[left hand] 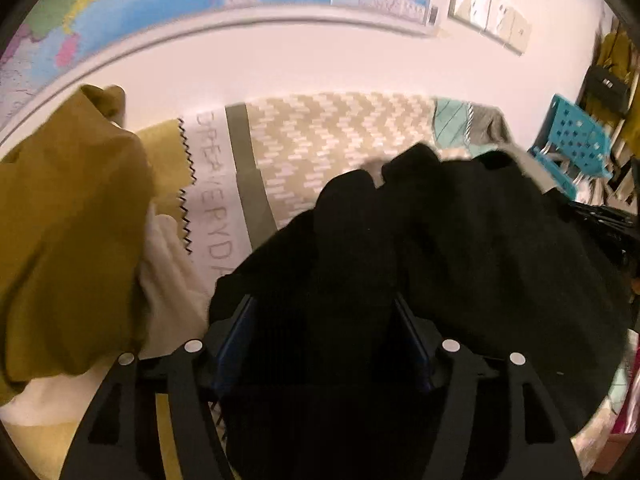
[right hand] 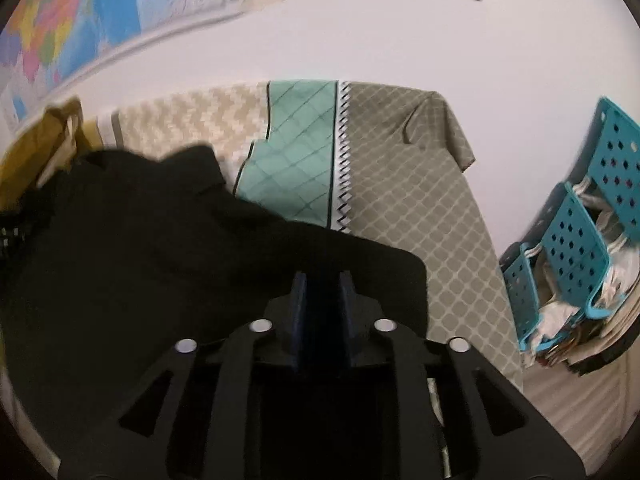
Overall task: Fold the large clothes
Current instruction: 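Grasp the folded black jacket bundle with both tools from its sides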
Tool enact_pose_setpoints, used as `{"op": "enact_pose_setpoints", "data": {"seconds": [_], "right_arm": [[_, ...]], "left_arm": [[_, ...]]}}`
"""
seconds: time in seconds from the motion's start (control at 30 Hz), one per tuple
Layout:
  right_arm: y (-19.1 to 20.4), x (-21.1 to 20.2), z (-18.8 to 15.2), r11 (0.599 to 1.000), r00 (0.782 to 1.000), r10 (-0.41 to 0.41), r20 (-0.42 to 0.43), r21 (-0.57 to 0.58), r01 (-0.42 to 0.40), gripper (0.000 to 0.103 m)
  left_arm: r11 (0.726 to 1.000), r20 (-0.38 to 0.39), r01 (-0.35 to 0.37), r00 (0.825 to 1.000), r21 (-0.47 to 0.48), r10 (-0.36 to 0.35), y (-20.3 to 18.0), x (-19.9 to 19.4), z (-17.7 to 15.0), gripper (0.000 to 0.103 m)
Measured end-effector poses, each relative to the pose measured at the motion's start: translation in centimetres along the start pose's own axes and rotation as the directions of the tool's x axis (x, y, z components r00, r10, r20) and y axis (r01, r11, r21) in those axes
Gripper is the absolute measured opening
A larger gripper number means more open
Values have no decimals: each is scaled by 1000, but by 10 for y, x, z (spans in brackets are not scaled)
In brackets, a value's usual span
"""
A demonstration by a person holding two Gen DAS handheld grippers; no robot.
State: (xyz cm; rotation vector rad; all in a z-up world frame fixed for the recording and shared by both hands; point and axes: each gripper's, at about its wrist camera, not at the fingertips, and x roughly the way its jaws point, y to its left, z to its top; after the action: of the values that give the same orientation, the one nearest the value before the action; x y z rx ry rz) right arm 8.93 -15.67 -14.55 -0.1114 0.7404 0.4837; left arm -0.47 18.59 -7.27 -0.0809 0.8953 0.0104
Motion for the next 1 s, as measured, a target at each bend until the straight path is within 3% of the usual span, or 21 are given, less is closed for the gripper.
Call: {"op": "enact_pose_setpoints", "data": {"seconds": [0.07, 0.23, 0.37, 0.47, 0.8, 0.87, 0.9, 1.0], "right_arm": [[-4, -17, -1, 999, 999, 13, 48, 31, -15, 51], [2, -56, -12, 993, 988, 119, 97, 2, -120, 56], [16, -38, -24, 994, 996, 83, 16, -71, -82, 55], [8, -18, -29, 995, 995, 95, -30, -1, -95, 55], [13, -23, -31, 994, 993, 113, -16, 6, -113, 65], [13, -22, -33, 993, 993, 114, -15, 13, -113, 67], [14, -22, -33, 994, 993, 113, -16, 10, -113, 68], [17, -21, -33, 994, 994, 108, -20, -4, -108, 72]], "left_arm": [[1000, 40, -16, 999, -19, 17, 5, -19, -3, 75], [998, 124, -59, 990, -27, 62, 16, -55, -16, 77], [991, 41, -130, 990, -41, 131, 25, -34, -23, 75], [991, -4, -120, 993, -63, 120, 27, -22, -25, 72], [994, 98, 33, 995, -104, -23, 41, -63, -28, 71], [991, 122, 16, 993, -129, 0, 48, -68, -28, 63], [991, 115, 11, 993, -133, 5, 50, -66, -27, 52], [994, 28, -26, 999, -108, 29, 47, -45, -23, 35]]}}
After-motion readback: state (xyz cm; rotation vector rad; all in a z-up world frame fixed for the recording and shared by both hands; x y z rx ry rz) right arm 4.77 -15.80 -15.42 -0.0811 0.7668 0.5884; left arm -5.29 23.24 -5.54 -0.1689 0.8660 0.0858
